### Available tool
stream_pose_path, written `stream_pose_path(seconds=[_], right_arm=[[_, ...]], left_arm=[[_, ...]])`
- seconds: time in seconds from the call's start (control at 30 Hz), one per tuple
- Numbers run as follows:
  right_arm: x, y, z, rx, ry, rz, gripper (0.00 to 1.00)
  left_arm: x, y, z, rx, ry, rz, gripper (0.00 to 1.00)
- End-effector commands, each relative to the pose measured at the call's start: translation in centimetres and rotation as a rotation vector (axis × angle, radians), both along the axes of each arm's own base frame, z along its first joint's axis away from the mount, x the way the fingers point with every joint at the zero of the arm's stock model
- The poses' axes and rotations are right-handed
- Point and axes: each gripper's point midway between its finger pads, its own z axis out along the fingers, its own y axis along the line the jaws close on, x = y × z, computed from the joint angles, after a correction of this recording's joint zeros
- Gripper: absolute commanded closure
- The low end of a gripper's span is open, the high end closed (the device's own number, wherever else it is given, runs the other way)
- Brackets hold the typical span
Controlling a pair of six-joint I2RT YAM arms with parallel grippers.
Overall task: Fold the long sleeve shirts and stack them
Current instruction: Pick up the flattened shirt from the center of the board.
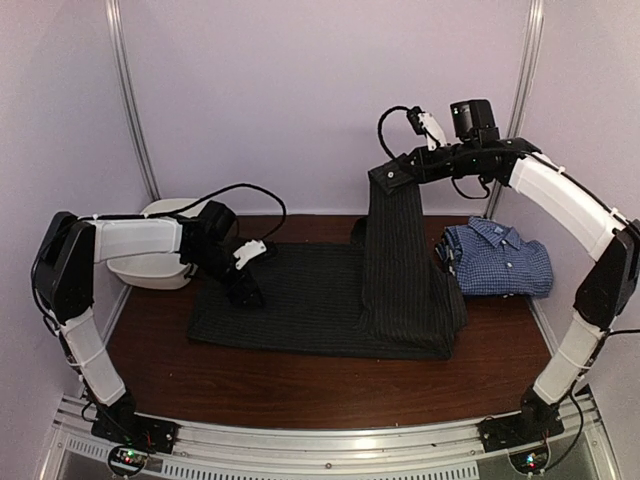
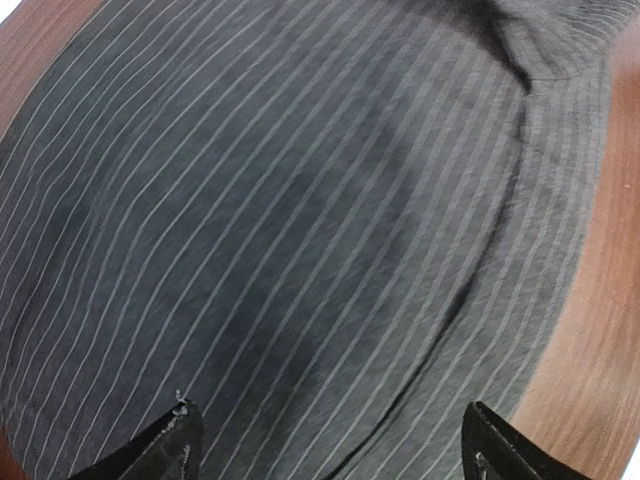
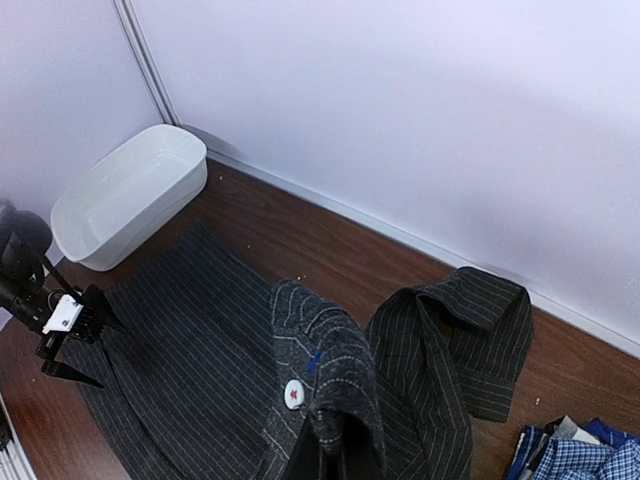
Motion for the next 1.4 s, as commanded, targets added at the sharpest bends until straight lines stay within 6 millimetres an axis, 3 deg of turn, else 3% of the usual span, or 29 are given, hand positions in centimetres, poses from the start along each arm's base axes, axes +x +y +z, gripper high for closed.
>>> stream_pose_path(seconds=[0.0,0.2,0.3,0.47,0.6,0.97,1.37], right_arm=[[1.7,-1.2,4.4,0.069,-0.092,-0.022,1.00],[2.3,-3.7,5.2,0.091,-0.102,-0.085,1.00],[1.8,-5.0,6.6,0.107,-0.140,-0.106,1.00],[-0.2,-6.7,9.5,0.147,-0.218,-0.111,1.00],[-1.6,-7.2,10.9,0.170,-0.255,-0.102,1.00],[-3.1,-7.9,11.6,0.194,-0.279,-0.092,1.00],[-4.0,-8.3,12.8,0.225,-0.297,-0.070,1.00]], left_arm=[[0.8,2.4,-0.3,0.019,0.025,0.100,0.10],[-1.0,4.3,-2.5,0.055,0.095,0.194,0.16],[-1.6,4.3,-2.4,0.037,0.101,0.194,0.17],[-2.1,3.0,-0.5,-0.048,0.069,0.115,0.15],[-2.4,2.5,-0.9,-0.069,0.088,0.087,0.14],[-3.2,-1.3,0.7,-0.271,0.173,-0.093,0.12],[-2.3,-4.5,0.3,-0.428,0.290,-0.244,0.12]])
